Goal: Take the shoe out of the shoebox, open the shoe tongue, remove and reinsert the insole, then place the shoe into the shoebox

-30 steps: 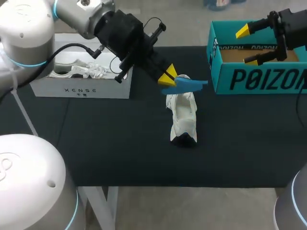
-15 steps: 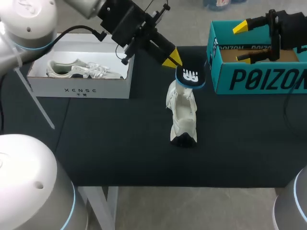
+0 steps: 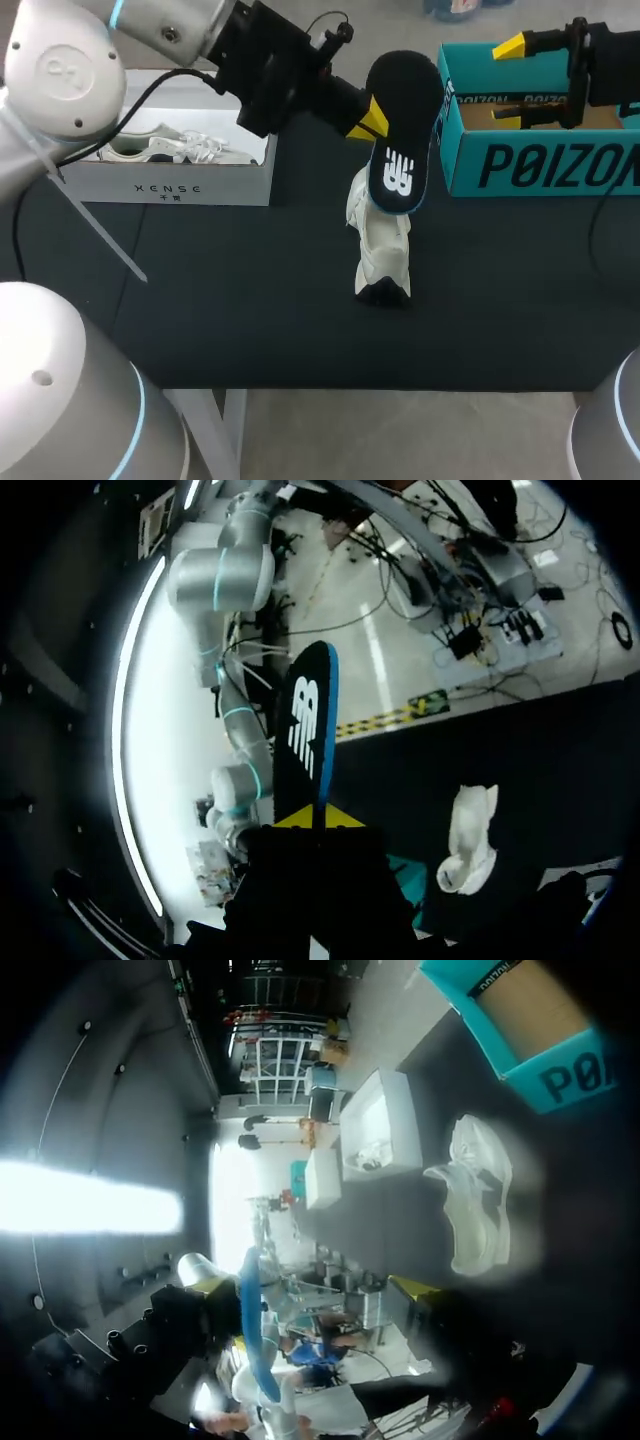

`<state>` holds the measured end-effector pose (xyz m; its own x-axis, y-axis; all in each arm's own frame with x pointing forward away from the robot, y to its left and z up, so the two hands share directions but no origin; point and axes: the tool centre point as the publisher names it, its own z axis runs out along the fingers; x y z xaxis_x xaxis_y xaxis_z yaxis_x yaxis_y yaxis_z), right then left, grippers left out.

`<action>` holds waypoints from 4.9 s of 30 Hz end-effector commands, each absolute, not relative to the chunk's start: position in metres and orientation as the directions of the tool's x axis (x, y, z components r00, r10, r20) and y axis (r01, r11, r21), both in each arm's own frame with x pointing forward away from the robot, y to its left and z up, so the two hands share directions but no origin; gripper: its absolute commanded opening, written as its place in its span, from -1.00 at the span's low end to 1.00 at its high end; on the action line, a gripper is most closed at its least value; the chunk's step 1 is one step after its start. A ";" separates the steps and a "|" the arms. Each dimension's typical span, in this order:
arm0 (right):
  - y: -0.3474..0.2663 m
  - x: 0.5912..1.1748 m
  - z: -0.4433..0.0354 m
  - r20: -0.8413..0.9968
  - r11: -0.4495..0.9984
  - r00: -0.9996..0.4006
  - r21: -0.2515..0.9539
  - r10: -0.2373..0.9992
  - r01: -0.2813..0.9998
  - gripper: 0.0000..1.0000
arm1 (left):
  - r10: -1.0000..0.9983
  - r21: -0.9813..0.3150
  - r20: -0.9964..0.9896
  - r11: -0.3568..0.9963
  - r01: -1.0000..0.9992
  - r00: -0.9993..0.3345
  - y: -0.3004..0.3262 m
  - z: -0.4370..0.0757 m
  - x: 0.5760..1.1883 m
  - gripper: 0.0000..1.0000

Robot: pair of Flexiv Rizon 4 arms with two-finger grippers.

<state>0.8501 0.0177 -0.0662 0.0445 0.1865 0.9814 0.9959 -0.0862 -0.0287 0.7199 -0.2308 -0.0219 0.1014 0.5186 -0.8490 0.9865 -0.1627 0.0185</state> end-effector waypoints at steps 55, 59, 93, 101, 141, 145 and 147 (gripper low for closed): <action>0.078 0.831 -0.072 0.980 0.025 0.000 -0.005 0.200 1.000 -1.00 | 0.668 -0.088 -0.744 -0.068 0.994 -0.020 -0.280 -0.048 0.779 1.00; 0.081 0.834 -0.084 0.973 0.022 0.002 -0.008 0.231 1.000 -1.00 | 0.803 -0.168 -0.594 -0.057 0.984 -0.055 -0.266 -0.054 0.784 1.00; 0.112 0.825 -0.112 0.970 0.022 0.059 -0.066 0.238 0.998 -1.00 | 0.971 -0.093 -0.230 0.036 0.995 -0.057 -0.262 -0.018 0.829 1.00; 0.115 0.823 -0.113 0.969 0.039 0.051 -0.063 0.242 0.997 -1.00 | 0.971 -0.079 -0.236 0.028 0.996 -0.046 -0.261 -0.013 0.829 1.00; 0.114 0.834 -0.100 0.989 -0.064 -0.013 0.023 0.150 0.998 -1.00 | 0.983 0.007 -0.165 -0.082 0.997 0.082 -0.254 -0.012 0.818 1.00; 0.115 0.834 -0.102 0.990 -0.059 0.001 0.008 0.143 0.998 -1.00 | 0.983 0.024 -0.167 -0.073 0.997 0.076 -0.256 -0.014 0.818 1.00; 0.115 0.834 -0.102 0.990 -0.059 0.003 0.006 0.143 0.998 -1.00 | 0.982 0.025 -0.177 -0.068 0.997 0.071 -0.259 -0.015 0.818 1.00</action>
<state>0.8310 0.1134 -0.1011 0.0017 0.1423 0.9898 0.9980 -0.0627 0.0073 0.8200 -0.2577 -0.0119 0.0731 0.9825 -0.1711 0.9973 -0.0706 0.0208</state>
